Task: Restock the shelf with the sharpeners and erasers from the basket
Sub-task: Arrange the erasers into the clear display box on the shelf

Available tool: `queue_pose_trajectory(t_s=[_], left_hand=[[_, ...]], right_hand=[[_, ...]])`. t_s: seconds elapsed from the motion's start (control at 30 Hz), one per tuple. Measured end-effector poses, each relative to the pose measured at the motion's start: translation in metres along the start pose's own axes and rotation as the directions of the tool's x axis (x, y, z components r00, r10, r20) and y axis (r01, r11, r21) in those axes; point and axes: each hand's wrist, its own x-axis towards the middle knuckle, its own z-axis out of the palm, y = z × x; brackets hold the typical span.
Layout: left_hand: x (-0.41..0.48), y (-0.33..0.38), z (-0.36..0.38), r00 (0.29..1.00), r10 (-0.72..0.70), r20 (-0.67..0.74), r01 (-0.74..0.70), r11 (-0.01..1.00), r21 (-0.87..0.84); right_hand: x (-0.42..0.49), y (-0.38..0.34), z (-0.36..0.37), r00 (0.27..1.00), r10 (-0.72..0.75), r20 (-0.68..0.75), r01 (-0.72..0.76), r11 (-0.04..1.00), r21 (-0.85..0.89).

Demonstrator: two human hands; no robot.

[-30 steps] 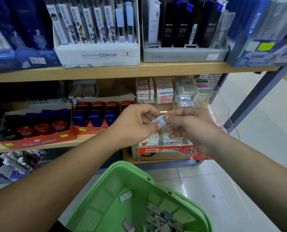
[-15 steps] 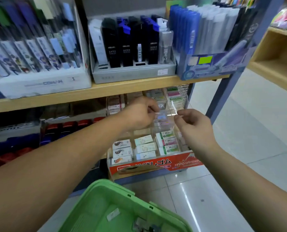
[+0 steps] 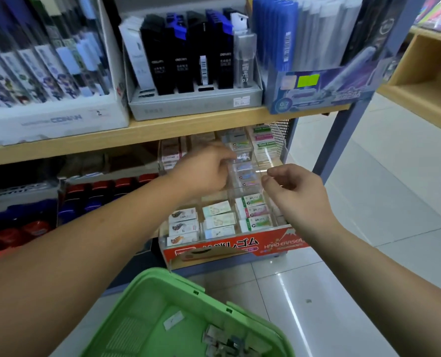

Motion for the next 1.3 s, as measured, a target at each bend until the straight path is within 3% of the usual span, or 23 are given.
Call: queue_pose_trajectory(t_s=[0.1,0.2,0.3,0.37,0.4,0.47,0.53,0.57,0.7,0.8,0.97,1.03,1.07,1.1,1.13,1.17,1.23,1.3], left_hand=[[-0.047,-0.006,-0.015,0.98,0.04,-0.194,-0.066,0.99,-0.126],[-0.113,-0.014,-0.017,0.962,0.012,-0.274,-0.063,0.982,-0.178],[-0.188,-0.026,0.007,0.959,-0.121,-0.255,0.053,0.965,-0.258],[-0.234,-0.039,0.035,0.977,-0.189,-0.099,0.159,0.955,-0.252],[-0.256,-0.047,0.051,0.976,-0.216,-0.006,0.209,0.953,-0.219],[-0.296,-0.063,0.083,0.943,-0.285,0.174,0.311,0.938,-0.151],[-0.331,-0.075,0.109,0.876,-0.376,0.301,0.415,0.907,-0.074],[-0.345,-0.078,0.12,0.842,-0.414,0.347,0.456,0.889,-0.046],[-0.379,-0.078,0.144,0.738,-0.456,0.497,0.481,0.872,0.085],[-0.388,-0.076,0.148,0.689,-0.464,0.557,0.401,0.884,0.242],[-0.389,-0.072,0.149,0.513,-0.459,0.726,0.425,0.87,0.25],[-0.386,-0.074,0.153,0.47,-0.44,0.765,0.464,0.861,0.21],[-0.384,-0.078,0.157,0.459,-0.432,0.776,0.509,0.844,0.169],[-0.382,-0.082,0.163,0.445,-0.425,0.789,0.558,0.82,0.127],[-0.38,-0.085,0.169,0.435,-0.418,0.797,0.589,0.802,0.099],[-0.378,-0.089,0.178,0.443,-0.408,0.798,0.596,0.799,0.078],[-0.374,-0.1,0.199,0.494,-0.399,0.772,0.578,0.815,0.051],[-0.371,-0.109,0.221,0.561,-0.388,0.731,0.53,0.847,0.043]], right_hand=[[-0.013,-0.01,0.0,0.989,-0.112,0.1,0.128,0.977,-0.17],[-0.043,-0.03,0.015,0.925,-0.183,0.332,0.241,0.96,-0.14],[-0.083,-0.034,0.037,0.728,-0.105,0.677,0.263,0.955,-0.136],[-0.109,-0.018,0.05,0.58,0.051,0.813,0.357,0.881,-0.31],[-0.122,-0.006,0.054,0.537,0.145,0.831,0.436,0.795,-0.421],[-0.146,0.023,0.055,0.561,0.286,0.777,0.588,0.522,-0.617],[-0.164,0.052,0.05,0.63,0.387,0.674,0.609,0.293,-0.737],[-0.17,0.065,0.047,0.655,0.432,0.62,0.585,0.228,-0.778],[-0.171,0.106,0.049,0.736,0.476,0.481,0.409,0.254,-0.877],[-0.171,0.131,0.056,0.812,0.364,0.456,0.373,0.277,-0.885],[-0.163,0.145,0.072,0.889,0.18,0.422,0.346,0.341,-0.874],[-0.161,0.137,0.083,0.905,-0.042,0.424,0.417,0.295,-0.86],[-0.164,0.135,0.092,0.846,-0.182,0.502,0.534,0.269,-0.802],[-0.171,0.134,0.101,0.743,-0.27,0.613,0.669,0.253,-0.699],[-0.182,0.136,0.111,0.624,-0.258,0.738,0.78,0.274,-0.563],[-0.194,0.143,0.121,0.522,-0.147,0.84,0.825,0.338,-0.454],[-0.214,0.166,0.139,0.384,0.243,0.891,0.754,0.474,-0.454],[-0.222,0.195,0.149,0.36,0.459,0.812,0.683,0.463,-0.564]])
